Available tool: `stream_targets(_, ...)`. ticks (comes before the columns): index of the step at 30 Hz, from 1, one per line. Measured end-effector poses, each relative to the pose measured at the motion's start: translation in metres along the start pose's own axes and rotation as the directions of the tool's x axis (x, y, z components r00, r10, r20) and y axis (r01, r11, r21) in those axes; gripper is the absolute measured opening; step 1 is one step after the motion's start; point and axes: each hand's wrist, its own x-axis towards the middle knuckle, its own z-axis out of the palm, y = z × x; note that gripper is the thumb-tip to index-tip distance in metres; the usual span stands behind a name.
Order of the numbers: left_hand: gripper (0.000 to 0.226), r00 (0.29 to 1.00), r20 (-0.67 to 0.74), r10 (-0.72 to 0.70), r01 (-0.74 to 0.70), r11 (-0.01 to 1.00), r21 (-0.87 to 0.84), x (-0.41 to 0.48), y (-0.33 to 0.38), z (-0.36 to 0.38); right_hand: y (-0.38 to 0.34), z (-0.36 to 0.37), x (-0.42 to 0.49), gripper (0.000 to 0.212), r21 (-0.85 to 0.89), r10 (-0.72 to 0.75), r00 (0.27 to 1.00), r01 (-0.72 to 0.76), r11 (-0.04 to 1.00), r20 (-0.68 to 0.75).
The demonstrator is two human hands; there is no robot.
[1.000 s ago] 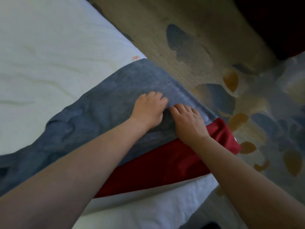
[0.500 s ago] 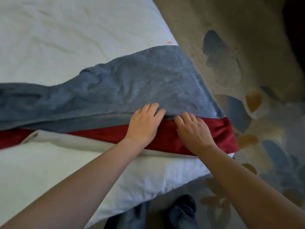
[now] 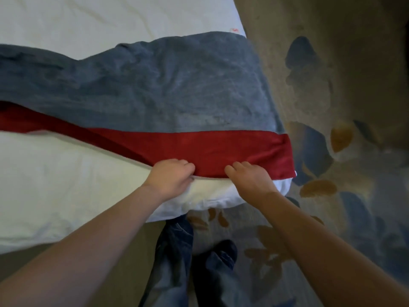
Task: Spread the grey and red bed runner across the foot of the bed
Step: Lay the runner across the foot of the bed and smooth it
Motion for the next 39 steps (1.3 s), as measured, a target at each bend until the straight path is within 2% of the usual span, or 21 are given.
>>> stream_targets(5,0.023,0.996,0.082,0.043,-0.042,0.999,-0.012,-0.009,0.044,0.008,0.017,0.013,-0.030,0.030,0.011,-0.055,0.997,0.055,0.998,0.056)
stream_targets(10,0.012,0.998,0.034,0.053,-0.051,0.996,-0.070,-0.002,0.072,0.012,0.039,0.015,-0.049,0.029,0.014,-0.001,0.999,0.000,1.000,0.054)
stream_targets(13,0.014,0.998,-0.002,0.063,-0.063,0.997,-0.040,-0.002,0.065,0.010,0.039,0.014,-0.052,0.031,0.013,0.007,0.997,-0.008,1.000,0.082)
stream_targets(19,0.015,0.998,-0.039,0.042,-0.039,0.996,0.077,-0.030,0.001,-0.001,0.014,0.015,-0.036,0.020,0.120,0.054,0.996,-0.062,0.991,0.071)
stream_targets(22,0.016,1.000,-0.016,0.002,0.000,0.991,0.132,-0.051,-0.043,-0.009,-0.021,0.006,-0.016,0.023,0.176,-0.037,0.999,0.031,0.984,0.028)
stream_targets(26,0.018,0.987,0.027,-0.156,0.146,0.964,0.220,-0.079,-0.102,-0.008,-0.082,-0.010,0.025,0.022,0.172,-0.148,0.989,0.148,0.974,-0.013)
stream_targets(30,0.020,0.968,-0.034,-0.249,0.250,0.935,0.251,-0.100,-0.146,-0.006,-0.141,-0.025,0.064,0.028,0.144,-0.239,0.968,0.249,0.958,-0.080)
stream_targets(32,0.018,0.955,-0.061,-0.289,0.295,0.924,0.244,-0.108,-0.166,-0.005,-0.171,-0.033,0.083,0.030,0.082,-0.210,0.972,0.219,0.972,-0.108)
stream_targets(34,0.014,0.949,-0.059,-0.309,0.314,0.922,0.225,-0.112,-0.185,-0.003,-0.196,-0.036,0.103,0.030,0.106,-0.116,0.987,0.128,0.986,-0.111)
stream_targets(37,0.014,0.967,0.005,-0.253,0.250,0.960,0.128,-0.121,-0.200,0.002,-0.222,-0.040,0.127,0.018,0.194,0.027,0.998,-0.016,0.981,-0.055)
stream_targets(39,0.016,0.981,0.013,-0.192,0.190,0.977,0.094,-0.128,-0.203,0.009,-0.234,-0.043,0.130,0.022,0.195,0.059,0.996,-0.045,0.980,-0.065)
